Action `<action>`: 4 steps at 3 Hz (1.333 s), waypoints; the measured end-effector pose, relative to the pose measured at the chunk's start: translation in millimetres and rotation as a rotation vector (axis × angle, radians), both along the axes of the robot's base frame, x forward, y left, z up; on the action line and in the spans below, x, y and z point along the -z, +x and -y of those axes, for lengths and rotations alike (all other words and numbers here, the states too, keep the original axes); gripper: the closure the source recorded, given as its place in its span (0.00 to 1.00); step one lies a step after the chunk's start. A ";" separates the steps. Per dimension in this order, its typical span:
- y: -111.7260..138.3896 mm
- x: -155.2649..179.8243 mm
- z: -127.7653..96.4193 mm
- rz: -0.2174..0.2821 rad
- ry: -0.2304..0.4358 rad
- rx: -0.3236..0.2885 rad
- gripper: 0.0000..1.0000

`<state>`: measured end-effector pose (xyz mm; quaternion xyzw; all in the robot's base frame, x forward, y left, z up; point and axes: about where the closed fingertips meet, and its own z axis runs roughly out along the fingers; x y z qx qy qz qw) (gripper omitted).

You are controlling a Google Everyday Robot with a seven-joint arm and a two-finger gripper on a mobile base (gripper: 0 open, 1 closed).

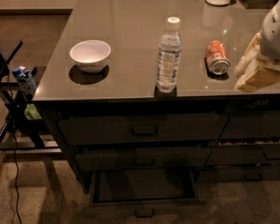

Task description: Close bottom drawer

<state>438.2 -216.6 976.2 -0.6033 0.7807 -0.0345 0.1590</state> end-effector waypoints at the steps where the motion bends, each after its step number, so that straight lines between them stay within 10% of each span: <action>1: 0.0 0.0 0.0 0.000 0.000 0.000 0.85; 4: 4.4 9.0 0.4 0.013 -0.025 0.016 1.00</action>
Offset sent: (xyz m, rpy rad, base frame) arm 0.0000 0.0000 0.0000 0.0000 0.0000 0.0000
